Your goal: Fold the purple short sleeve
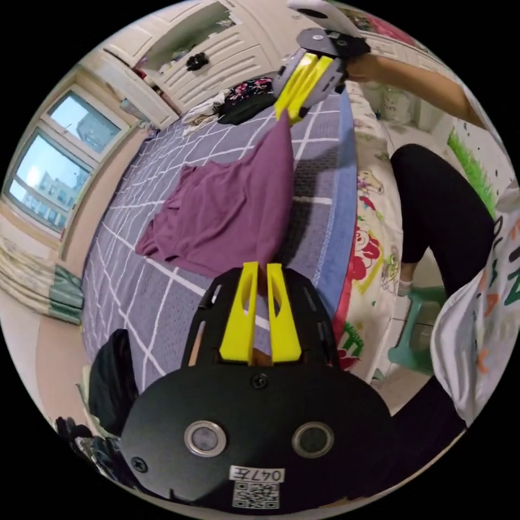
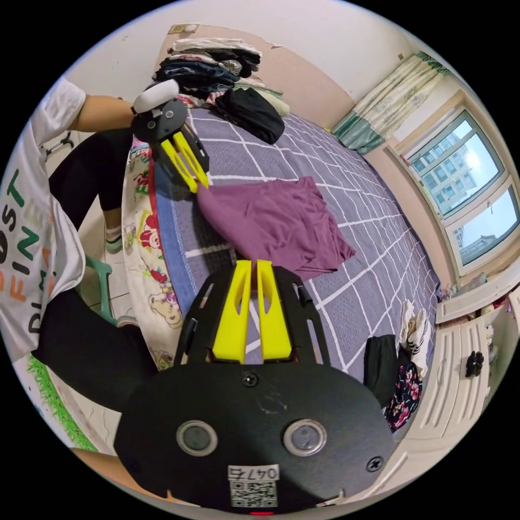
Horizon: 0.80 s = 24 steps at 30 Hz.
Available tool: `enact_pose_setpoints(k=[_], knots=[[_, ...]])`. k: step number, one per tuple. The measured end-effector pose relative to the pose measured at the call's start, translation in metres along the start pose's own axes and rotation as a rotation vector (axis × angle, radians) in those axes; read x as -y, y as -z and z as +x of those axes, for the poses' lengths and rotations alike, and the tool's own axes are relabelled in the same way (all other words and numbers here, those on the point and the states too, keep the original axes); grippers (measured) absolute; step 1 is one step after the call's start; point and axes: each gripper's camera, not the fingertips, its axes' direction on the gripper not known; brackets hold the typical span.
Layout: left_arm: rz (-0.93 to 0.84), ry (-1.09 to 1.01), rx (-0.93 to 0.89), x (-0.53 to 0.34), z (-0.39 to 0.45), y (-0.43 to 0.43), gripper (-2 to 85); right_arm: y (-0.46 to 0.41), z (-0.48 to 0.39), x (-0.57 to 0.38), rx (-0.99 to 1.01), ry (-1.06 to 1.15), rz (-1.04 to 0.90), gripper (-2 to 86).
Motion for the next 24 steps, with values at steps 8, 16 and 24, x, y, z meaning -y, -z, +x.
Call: enact_pose_setpoints(k=[8,16,24], knots=[[0.022,-0.015,-0.166,-0.009,-0.016,0.063,0.4,0.05,-0.026,0.011,0.103,0.064,-0.019,0.1],[0.034,-0.062,-0.366,-0.033,0.013,0.12,0.4,0.112,-0.097,0.009,0.254,0.123,-0.061,0.1],[-0.029,0.199,-0.246,0.024,-0.136,0.051,0.6,0.025,0.057,0.04,0.089,-0.075,-0.054,0.1]])
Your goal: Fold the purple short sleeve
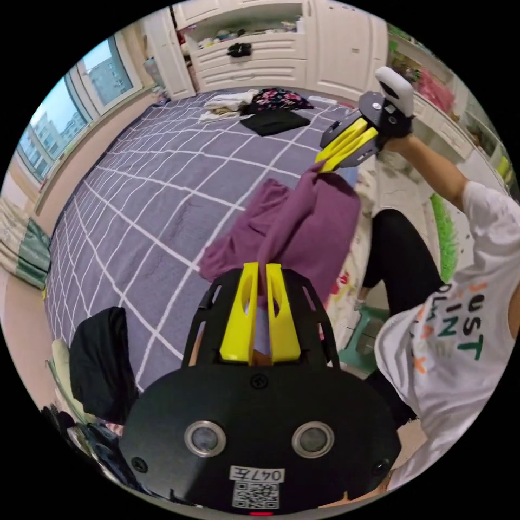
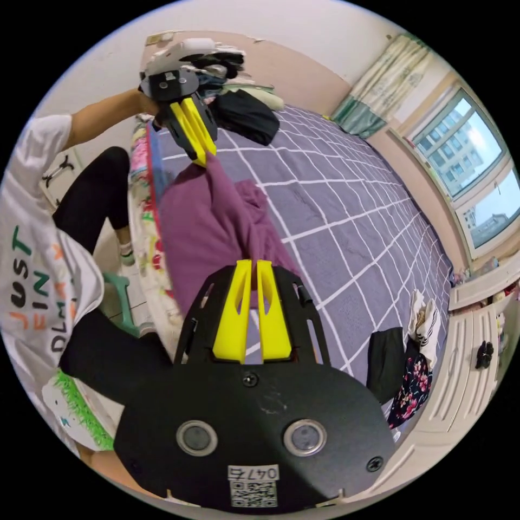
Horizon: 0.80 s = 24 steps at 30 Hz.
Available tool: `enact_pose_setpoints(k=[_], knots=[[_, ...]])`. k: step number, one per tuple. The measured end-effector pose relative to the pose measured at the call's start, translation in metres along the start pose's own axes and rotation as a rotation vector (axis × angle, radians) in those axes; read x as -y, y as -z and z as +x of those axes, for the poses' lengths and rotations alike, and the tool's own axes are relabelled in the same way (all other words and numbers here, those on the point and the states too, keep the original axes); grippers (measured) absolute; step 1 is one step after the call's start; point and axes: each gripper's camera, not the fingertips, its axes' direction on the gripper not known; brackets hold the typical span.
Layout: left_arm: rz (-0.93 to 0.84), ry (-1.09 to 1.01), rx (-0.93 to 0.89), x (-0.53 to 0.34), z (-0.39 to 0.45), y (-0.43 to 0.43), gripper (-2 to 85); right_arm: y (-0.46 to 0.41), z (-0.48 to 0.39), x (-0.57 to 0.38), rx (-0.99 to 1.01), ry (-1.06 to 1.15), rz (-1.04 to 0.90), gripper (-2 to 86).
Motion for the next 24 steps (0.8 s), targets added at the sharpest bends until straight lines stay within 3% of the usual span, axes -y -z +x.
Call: enact_pose_setpoints(k=[10,14,17,21,24], knots=[[-0.118,0.162,-0.133,0.046,-0.128,-0.092,4.5,-0.106,0.116,0.0,0.063,-0.148,0.006,1.1],[-0.086,0.348,-0.035,0.025,-0.161,-0.088,5.7,-0.136,0.145,-0.006,0.11,-0.24,-0.035,5.7],[-0.024,0.469,0.065,-0.002,-0.18,-0.055,4.4,-0.107,0.166,-0.024,0.103,-0.333,0.068,6.0],[0.113,0.178,-0.075,0.005,-0.103,-0.009,6.3,-0.03,0.135,-0.039,0.173,-0.235,0.301,5.0],[0.079,0.021,0.019,0.022,-0.04,-0.028,7.6,-0.03,0.085,-0.033,0.166,-0.097,0.231,4.7]])
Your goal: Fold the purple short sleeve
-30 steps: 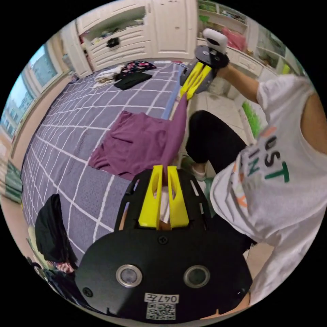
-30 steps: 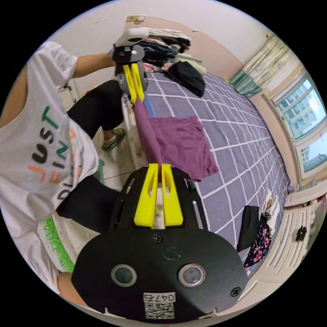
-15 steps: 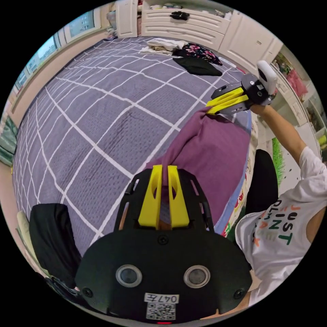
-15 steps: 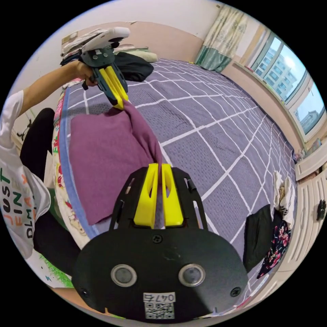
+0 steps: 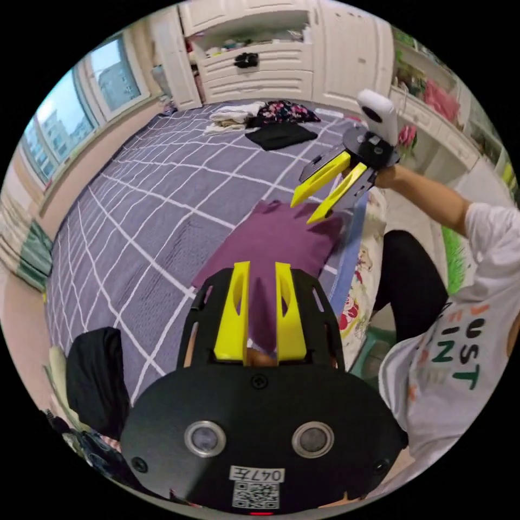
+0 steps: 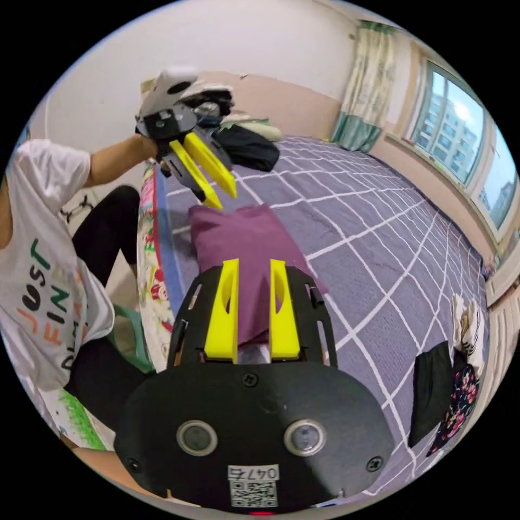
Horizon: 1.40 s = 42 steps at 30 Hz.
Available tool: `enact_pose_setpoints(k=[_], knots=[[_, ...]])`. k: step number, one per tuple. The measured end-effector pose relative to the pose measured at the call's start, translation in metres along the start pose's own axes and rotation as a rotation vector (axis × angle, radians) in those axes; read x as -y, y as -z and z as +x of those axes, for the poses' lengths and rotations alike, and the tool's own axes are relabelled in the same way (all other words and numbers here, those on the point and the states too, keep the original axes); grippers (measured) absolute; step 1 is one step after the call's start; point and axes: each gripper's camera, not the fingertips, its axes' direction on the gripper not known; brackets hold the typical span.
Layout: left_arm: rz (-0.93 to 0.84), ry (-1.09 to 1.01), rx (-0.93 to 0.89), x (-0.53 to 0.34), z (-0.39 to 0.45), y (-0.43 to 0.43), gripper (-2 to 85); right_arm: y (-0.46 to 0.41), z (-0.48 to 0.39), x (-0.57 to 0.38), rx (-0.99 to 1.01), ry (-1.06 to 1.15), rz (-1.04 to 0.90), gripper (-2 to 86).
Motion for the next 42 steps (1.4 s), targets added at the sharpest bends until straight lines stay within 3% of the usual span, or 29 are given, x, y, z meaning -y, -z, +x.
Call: enact_pose_setpoints(k=[3,4,6,14,17,20,22,27,31,37,42], knots=[[-0.125,0.031,0.063,-0.014,0.013,-0.044,7.4,-0.028,-0.015,-0.023,-0.024,0.014,-0.091,4.3],[-0.131,0.089,-0.014,-0.027,0.009,-0.058,7.1,-0.034,-0.013,-0.029,-0.012,0.005,-0.093,4.2],[-0.084,0.176,-0.073,-0.046,0.006,-0.07,6.6,-0.057,-0.005,-0.053,0.08,-0.074,-0.067,4.0],[0.069,0.158,-0.05,-0.039,-0.017,-0.001,4.9,0.014,0.007,-0.022,-0.083,0.031,0.022,2.4],[-0.026,0.105,0.086,-0.015,-0.021,-0.034,6.8,-0.012,0.035,-0.001,-0.084,0.028,-0.052,2.4],[-0.206,0.151,0.016,-0.016,-0.04,-0.098,7.2,-0.067,0.066,-0.005,-0.03,-0.024,-0.167,2.2],[-0.134,0.268,-0.073,-0.036,-0.06,-0.101,7.1,-0.101,0.074,-0.017,0.025,-0.043,-0.235,2.7],[0.065,0.592,-0.139,-0.105,-0.109,-0.028,7.9,-0.047,0.096,-0.029,-0.038,-0.17,-0.03,11.0],[-0.023,0.758,-0.034,-0.165,-0.101,-0.019,11.4,-0.048,0.111,-0.04,-0.145,-0.222,-0.071,13.9],[-0.078,0.86,-0.022,-0.191,-0.075,-0.054,11.0,-0.119,0.135,-0.051,-0.053,-0.326,-0.168,14.1],[-0.045,0.903,-0.086,-0.199,-0.072,-0.06,7.3,-0.158,0.137,-0.059,0.089,-0.396,-0.194,5.1]])
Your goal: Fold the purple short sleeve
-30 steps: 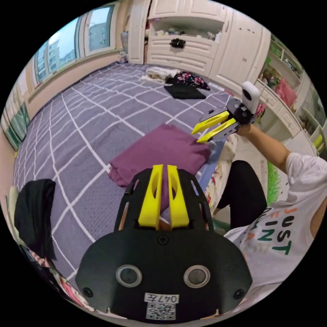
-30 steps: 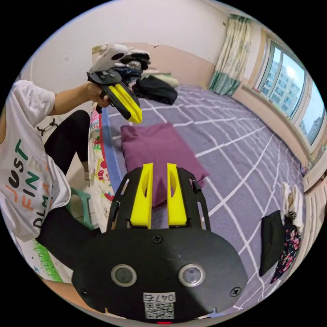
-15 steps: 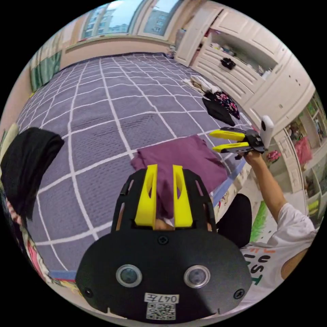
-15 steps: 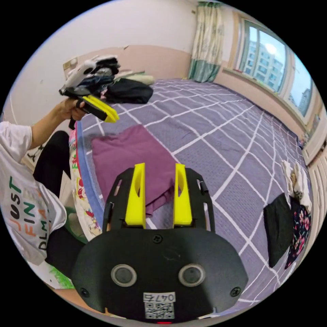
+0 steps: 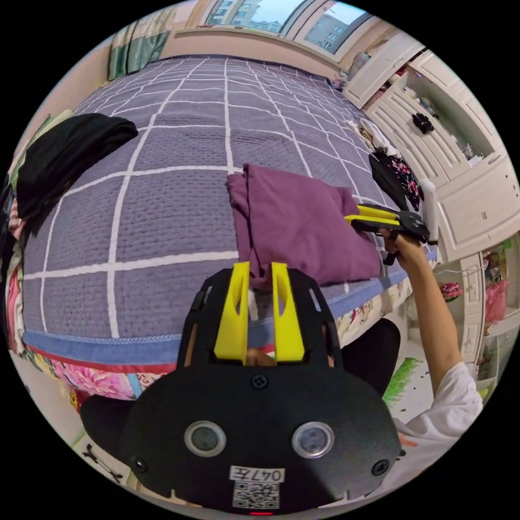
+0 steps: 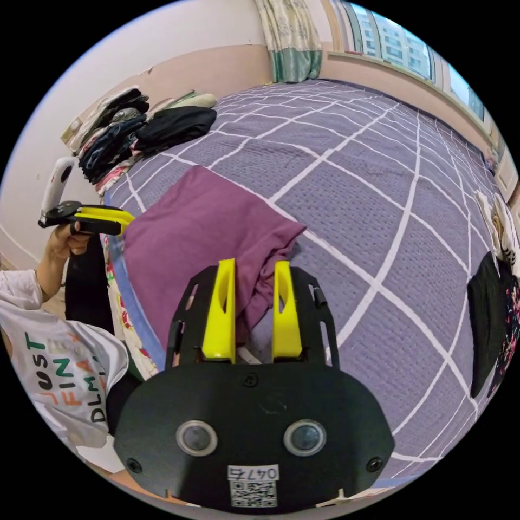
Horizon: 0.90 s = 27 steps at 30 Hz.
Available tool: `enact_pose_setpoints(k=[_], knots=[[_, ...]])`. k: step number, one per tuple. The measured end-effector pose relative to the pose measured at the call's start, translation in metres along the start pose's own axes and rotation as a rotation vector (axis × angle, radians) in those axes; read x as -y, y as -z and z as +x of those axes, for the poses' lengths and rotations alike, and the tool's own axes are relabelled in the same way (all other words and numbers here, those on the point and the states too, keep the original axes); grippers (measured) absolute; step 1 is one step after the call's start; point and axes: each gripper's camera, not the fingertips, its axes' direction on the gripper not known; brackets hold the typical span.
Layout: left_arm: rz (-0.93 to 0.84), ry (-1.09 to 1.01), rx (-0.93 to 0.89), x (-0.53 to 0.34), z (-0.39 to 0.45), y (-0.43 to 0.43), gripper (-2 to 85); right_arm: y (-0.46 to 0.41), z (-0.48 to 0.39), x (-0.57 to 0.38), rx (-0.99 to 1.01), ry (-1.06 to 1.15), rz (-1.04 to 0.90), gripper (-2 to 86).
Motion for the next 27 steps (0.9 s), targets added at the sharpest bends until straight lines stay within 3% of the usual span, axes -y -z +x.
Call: enact_pose_setpoints(k=[11,19,23,27], knots=[[0.07,0.18,-0.175,-0.044,-0.06,0.014,15.3,-0.042,-0.046,-0.012,-0.175,0.097,0.019,1.5],[0.074,0.245,-0.374,-0.063,-0.078,0.015,17.5,-0.081,-0.05,-0.025,-0.168,0.07,0.03,1.5],[0.113,0.242,-0.317,-0.073,-0.075,0.026,16.1,-0.103,-0.053,-0.033,-0.155,0.065,0.034,1.5],[0.057,0.308,-0.323,-0.074,-0.08,0.007,5.8,-0.124,-0.062,-0.041,-0.165,0.07,0.03,1.4]])
